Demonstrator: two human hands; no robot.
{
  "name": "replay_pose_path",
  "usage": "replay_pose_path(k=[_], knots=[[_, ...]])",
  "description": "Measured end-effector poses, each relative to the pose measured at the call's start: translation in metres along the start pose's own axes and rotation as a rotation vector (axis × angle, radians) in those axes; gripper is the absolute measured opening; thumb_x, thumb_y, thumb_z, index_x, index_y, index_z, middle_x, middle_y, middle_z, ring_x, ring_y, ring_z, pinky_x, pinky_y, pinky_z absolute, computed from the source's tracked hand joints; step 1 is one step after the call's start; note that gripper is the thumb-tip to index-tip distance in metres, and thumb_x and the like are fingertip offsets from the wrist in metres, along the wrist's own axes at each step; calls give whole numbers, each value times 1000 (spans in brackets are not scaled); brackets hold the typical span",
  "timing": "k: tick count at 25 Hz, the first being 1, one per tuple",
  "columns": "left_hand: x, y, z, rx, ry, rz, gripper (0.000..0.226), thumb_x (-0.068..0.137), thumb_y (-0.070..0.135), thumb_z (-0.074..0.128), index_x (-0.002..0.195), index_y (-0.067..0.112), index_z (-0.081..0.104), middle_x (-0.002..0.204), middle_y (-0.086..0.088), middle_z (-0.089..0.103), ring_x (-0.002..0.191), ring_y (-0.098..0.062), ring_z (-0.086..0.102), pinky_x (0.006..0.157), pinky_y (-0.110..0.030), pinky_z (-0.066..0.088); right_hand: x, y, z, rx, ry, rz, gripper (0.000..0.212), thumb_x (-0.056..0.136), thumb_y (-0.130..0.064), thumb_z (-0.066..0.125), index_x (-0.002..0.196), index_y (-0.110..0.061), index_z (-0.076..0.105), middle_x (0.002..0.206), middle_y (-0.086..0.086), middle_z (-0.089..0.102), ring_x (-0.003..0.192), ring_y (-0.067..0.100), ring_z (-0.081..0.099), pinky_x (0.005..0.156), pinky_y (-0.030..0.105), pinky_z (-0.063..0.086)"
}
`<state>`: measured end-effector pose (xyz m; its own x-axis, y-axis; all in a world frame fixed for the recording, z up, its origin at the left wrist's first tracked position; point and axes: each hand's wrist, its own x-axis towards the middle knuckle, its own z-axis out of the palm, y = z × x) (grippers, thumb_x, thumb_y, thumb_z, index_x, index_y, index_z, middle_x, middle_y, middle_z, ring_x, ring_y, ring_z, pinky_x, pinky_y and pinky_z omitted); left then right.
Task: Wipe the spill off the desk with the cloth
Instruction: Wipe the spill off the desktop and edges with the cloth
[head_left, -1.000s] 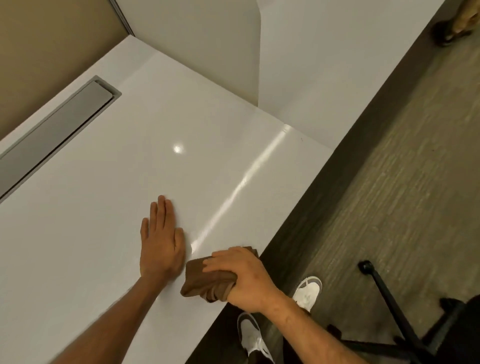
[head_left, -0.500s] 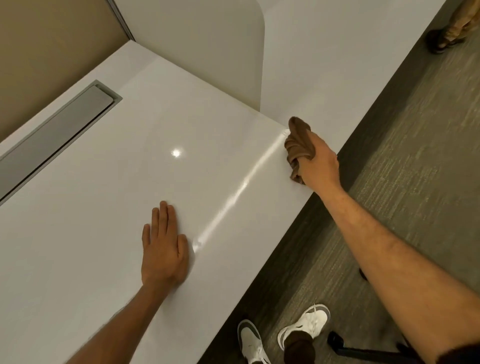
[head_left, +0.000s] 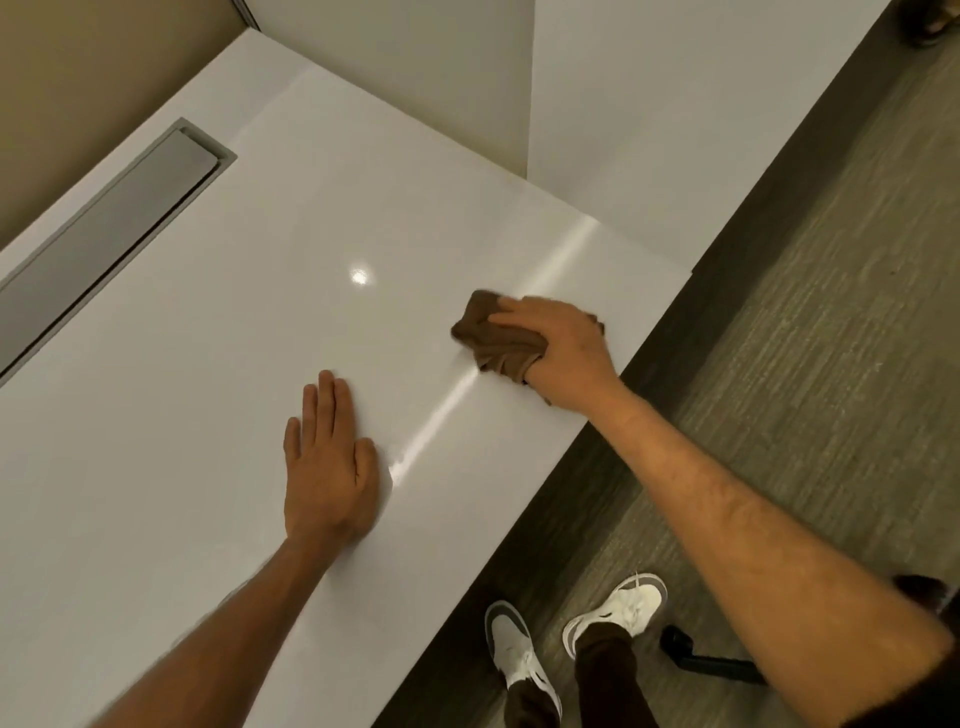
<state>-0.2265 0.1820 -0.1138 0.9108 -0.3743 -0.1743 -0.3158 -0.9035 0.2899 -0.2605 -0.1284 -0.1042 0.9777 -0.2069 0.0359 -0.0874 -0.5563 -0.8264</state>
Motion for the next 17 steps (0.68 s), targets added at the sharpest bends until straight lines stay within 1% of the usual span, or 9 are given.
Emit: replay_pose_path(k=[2,3,6,10,12,13,14,16,17], knots=[[0,-2,1,6,-1,2,72,102,31,22,168,18,-4,176,3,-11,162,-13,-14,131,-39,-8,-38,-13,20,7,12,-46,43,81,-21,71,124,-16,71,138,6,64,128,28,57,113,49,40],[0,-4,1,7,2,2,72,102,32,22,168,18,-4,177,3,-11,162,-13,-13,131,-38,-7,-56,-19,32,-26,33,-68,43,80,-24,74,123,-18,72,136,4,65,127,27,58,111,47,40],[0,-4,5,25,13,11,72,102,31,21,168,17,-2,177,1,-7,163,-16,-9,132,-41,-4,-110,-28,63,-89,139,-91,43,80,-25,80,122,-22,72,135,-1,67,129,21,55,111,39,37],[0,-2,2,15,11,1,72,101,30,22,168,12,3,177,-2,-2,164,-21,-4,132,-44,-2,-162,-38,78,37,191,-112,34,86,-31,73,118,-23,73,134,-3,67,132,19,54,113,45,39],[-1,2,1,60,-4,53,72,101,31,20,168,11,3,177,-3,0,164,-21,-4,132,-43,-5,-192,-38,82,114,233,-76,35,85,-29,73,120,-23,72,135,-5,66,135,16,53,115,44,39],[-1,2,0,119,-5,129,70,102,33,19,168,12,4,177,-2,0,164,-19,-4,131,-40,-8,-206,-37,84,191,297,-16,38,84,-27,73,122,-22,71,136,-6,65,135,14,54,114,43,41],[-1,4,-2,191,-13,228,69,104,34,18,168,13,5,177,-1,-1,164,-18,-5,130,-37,-11,-219,-35,84,330,395,87,40,83,-24,74,124,-22,70,135,-7,66,133,12,56,112,40,45],[2,10,-3,276,-38,392,66,106,35,18,168,15,8,177,2,0,164,-15,-5,131,-38,-11,-242,-29,84,753,613,336,44,83,-12,75,124,-26,70,128,-8,71,123,11,64,102,32,54],[3,15,-4,264,-58,417,65,107,34,19,168,15,10,177,3,1,164,-15,-4,131,-41,-8,-252,-25,84,946,700,448,47,83,-4,73,123,-29,71,122,-8,73,117,11,67,97,28,56]])
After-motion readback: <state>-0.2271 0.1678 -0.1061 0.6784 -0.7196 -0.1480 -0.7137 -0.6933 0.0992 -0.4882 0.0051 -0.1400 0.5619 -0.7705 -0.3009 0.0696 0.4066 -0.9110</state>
